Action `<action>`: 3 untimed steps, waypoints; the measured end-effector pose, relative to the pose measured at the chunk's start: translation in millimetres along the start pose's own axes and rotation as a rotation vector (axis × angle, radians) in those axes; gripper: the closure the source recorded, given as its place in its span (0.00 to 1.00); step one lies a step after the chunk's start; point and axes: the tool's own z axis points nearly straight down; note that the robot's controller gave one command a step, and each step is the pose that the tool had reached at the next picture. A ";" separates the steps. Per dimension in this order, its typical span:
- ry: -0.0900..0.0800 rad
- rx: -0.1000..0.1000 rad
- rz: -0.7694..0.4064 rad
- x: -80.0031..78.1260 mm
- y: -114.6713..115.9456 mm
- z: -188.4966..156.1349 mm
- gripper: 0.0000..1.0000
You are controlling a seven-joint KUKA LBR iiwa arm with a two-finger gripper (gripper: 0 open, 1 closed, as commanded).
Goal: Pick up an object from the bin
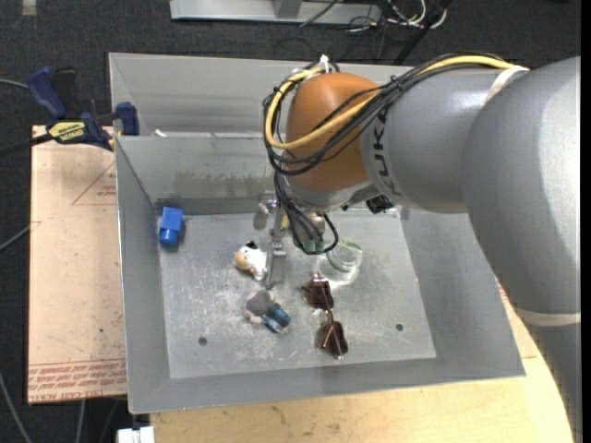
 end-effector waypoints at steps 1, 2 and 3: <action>0.008 0.002 0.041 1.8 -9.1 28.6 0.00; 0.001 0.000 0.073 4.5 -3.0 7.8 0.00; 0.002 0.001 0.156 4.3 -8.5 37.8 0.00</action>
Offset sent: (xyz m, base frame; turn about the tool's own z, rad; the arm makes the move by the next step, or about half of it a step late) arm -0.0053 -0.0038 -0.0088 0.0752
